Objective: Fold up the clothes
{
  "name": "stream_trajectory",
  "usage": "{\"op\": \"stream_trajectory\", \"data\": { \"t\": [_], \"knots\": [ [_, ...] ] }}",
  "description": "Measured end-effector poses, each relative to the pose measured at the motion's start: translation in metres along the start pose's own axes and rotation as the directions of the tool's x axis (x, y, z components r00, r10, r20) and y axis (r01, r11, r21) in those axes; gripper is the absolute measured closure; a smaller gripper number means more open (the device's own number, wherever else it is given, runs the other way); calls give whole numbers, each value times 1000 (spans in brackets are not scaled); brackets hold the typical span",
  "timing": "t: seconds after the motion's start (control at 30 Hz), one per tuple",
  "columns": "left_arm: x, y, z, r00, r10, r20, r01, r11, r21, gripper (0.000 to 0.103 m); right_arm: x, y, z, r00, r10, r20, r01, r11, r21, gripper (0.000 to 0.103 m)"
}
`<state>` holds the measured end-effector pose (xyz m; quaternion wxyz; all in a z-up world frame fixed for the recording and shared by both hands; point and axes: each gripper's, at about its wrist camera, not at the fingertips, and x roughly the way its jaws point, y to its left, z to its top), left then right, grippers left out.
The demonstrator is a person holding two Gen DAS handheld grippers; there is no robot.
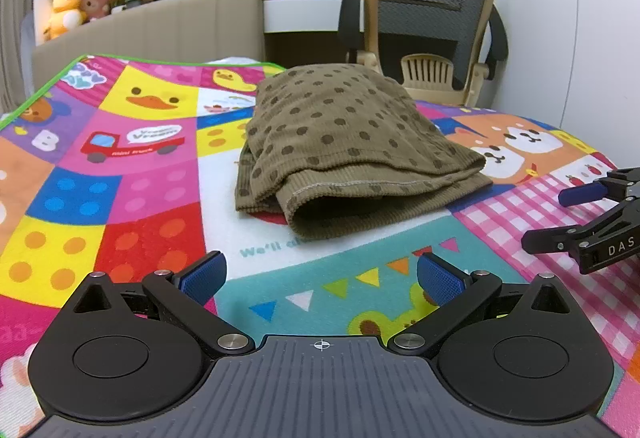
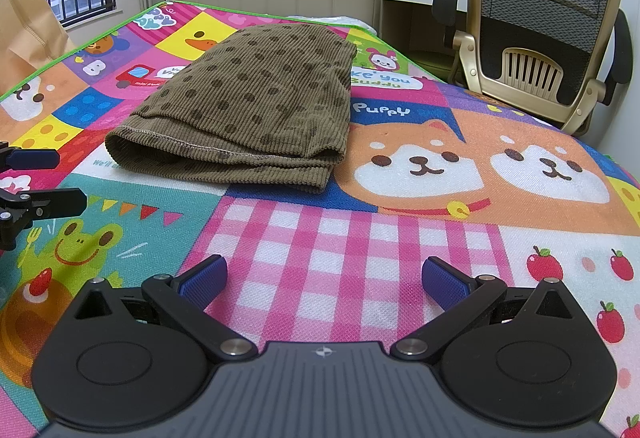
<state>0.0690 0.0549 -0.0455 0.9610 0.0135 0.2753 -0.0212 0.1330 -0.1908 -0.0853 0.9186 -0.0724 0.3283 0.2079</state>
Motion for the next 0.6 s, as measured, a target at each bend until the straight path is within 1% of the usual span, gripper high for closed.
{"op": "stream_trajectory", "data": {
  "t": [0.43,0.6],
  "knots": [
    [0,0,0,1000,-3,1,3,1000,2,0,0,0,0,1000,0,0,0,1000,0,0],
    [-2,-2,-1,1000,-13,16,13,1000,16,0,-1,1,0,1000,-2,0,2,1000,-2,0]
  ]
}}
